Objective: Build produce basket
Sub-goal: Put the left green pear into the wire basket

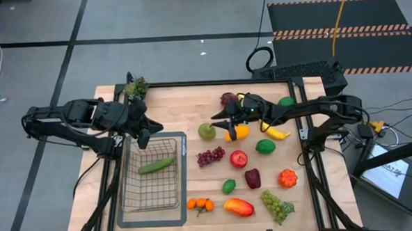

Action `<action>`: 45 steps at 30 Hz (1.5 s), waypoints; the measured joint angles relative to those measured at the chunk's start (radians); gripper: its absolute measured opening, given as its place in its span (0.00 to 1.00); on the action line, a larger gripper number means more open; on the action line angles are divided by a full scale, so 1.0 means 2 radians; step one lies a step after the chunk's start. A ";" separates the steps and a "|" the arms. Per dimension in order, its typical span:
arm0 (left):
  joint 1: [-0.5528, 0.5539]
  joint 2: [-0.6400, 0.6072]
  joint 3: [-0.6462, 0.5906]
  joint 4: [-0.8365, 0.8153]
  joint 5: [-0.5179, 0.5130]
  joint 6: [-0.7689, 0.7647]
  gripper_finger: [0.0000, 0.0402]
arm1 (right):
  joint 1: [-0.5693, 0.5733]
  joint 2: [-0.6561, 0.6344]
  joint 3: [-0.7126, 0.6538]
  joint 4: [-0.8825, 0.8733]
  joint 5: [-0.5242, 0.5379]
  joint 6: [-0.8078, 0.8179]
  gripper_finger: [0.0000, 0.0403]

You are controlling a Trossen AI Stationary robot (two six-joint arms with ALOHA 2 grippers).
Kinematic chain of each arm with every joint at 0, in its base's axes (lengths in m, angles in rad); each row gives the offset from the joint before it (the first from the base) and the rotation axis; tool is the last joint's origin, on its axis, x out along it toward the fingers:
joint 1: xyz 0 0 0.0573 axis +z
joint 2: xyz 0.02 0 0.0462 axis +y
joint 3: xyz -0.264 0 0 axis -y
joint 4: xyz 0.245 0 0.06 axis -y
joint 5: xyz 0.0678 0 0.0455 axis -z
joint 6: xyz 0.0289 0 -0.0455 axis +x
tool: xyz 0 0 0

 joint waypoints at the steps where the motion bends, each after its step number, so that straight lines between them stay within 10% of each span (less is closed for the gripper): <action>1: 0.000 0.002 0.000 0.000 0.000 0.000 0.13 | -0.002 0.007 0.000 0.003 0.000 0.000 0.33; 28: 0.000 0.024 0.000 0.001 -0.007 0.002 0.13 | -0.008 0.114 0.000 0.064 -0.027 0.020 0.34; 45: 0.028 0.023 0.000 0.001 -0.008 0.028 0.13 | -0.008 0.118 0.000 0.070 -0.027 0.022 0.02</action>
